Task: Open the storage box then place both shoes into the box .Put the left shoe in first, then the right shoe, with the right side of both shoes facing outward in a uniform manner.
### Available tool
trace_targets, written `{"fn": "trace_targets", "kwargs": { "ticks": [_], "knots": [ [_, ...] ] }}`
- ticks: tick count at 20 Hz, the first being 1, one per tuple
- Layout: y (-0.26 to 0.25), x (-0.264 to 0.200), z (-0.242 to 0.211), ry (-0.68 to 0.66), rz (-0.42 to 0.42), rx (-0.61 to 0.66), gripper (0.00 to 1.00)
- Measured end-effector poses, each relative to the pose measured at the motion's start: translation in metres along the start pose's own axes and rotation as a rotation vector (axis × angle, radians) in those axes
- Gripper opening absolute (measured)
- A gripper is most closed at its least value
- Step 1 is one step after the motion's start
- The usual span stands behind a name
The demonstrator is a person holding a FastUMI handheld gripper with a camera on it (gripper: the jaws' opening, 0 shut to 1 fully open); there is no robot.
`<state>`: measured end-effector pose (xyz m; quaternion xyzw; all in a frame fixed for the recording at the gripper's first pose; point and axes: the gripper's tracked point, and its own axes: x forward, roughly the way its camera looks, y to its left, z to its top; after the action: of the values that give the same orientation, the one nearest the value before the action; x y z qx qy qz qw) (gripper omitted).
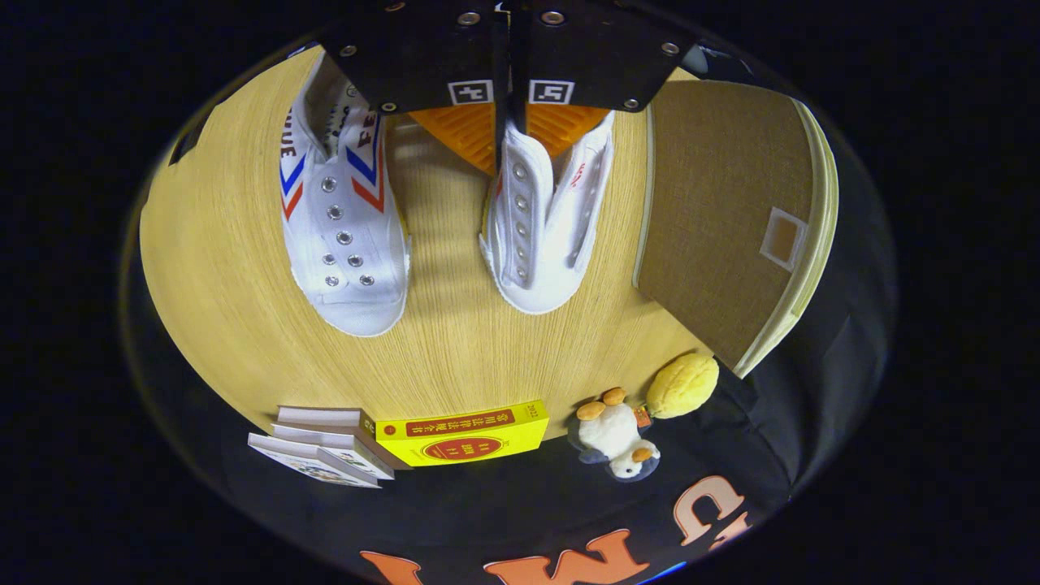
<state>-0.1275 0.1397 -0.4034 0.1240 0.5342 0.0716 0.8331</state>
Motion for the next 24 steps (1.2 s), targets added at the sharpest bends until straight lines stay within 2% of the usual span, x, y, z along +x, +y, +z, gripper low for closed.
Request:
{"fn": "trace_targets", "kwargs": {
  "ticks": [5,12,19,24],
  "knots": [
    [0.016,-0.027,0.035,-0.074,0.041,0.082,0.01],
    [0.039,-0.055,0.058,-0.151,0.07,0.074,0.01],
    [0.092,-0.129,0.118,-0.322,0.169,0.045,0.01],
    [0.141,-0.151,0.127,-0.331,0.236,0.019,0.0]
  ]
}}
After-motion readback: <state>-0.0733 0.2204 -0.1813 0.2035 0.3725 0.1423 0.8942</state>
